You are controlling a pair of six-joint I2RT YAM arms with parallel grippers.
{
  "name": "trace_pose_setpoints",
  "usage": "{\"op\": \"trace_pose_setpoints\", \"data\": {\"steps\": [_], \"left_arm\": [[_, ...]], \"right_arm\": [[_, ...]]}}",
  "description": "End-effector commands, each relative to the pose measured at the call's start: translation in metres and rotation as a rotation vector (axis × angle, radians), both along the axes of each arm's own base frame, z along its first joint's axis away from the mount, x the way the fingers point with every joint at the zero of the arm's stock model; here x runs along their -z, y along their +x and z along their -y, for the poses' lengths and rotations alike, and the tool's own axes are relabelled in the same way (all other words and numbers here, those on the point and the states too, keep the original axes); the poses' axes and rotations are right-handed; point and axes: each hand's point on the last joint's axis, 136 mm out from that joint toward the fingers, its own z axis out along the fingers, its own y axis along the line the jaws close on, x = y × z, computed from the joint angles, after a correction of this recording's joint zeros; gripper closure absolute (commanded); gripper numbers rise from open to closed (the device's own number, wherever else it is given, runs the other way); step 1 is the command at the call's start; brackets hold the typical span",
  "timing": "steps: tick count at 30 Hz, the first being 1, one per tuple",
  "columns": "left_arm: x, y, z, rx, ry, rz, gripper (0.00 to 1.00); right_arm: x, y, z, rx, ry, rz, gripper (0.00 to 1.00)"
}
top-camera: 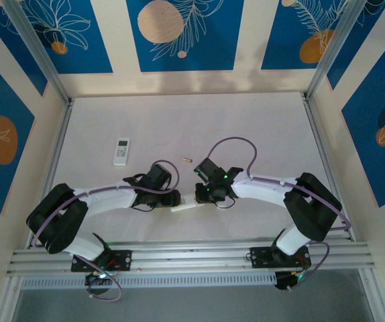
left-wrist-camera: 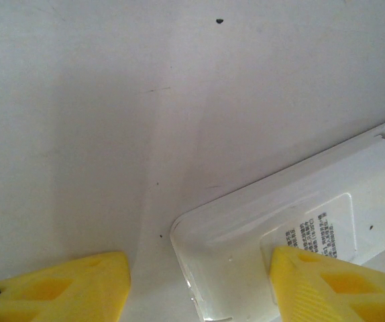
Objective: Load the batteries into the remote control
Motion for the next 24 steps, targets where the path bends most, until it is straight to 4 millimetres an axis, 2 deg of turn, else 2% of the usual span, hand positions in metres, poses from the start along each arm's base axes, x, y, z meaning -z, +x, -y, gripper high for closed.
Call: {"op": "trace_pose_setpoints", "data": {"steps": [1, 8, 15, 24], "left_arm": [[0.015, 0.005, -0.001, -0.011, 0.011, 0.012, 0.39], [0.015, 0.005, -0.001, -0.01, 0.013, 0.013, 0.4], [0.016, 0.005, -0.002, -0.013, 0.013, 0.011, 0.4], [0.016, 0.006, 0.001, -0.011, 0.008, 0.012, 0.4]], "right_arm": [[-0.004, 0.003, -0.013, -0.029, 0.045, -0.005, 0.83], [0.005, 0.004, -0.016, -0.029, 0.038, -0.019, 0.82], [0.002, 0.002, -0.014, -0.023, 0.032, -0.026, 0.75], [0.0, 0.003, -0.011, -0.013, 0.019, -0.022, 0.8]]}}
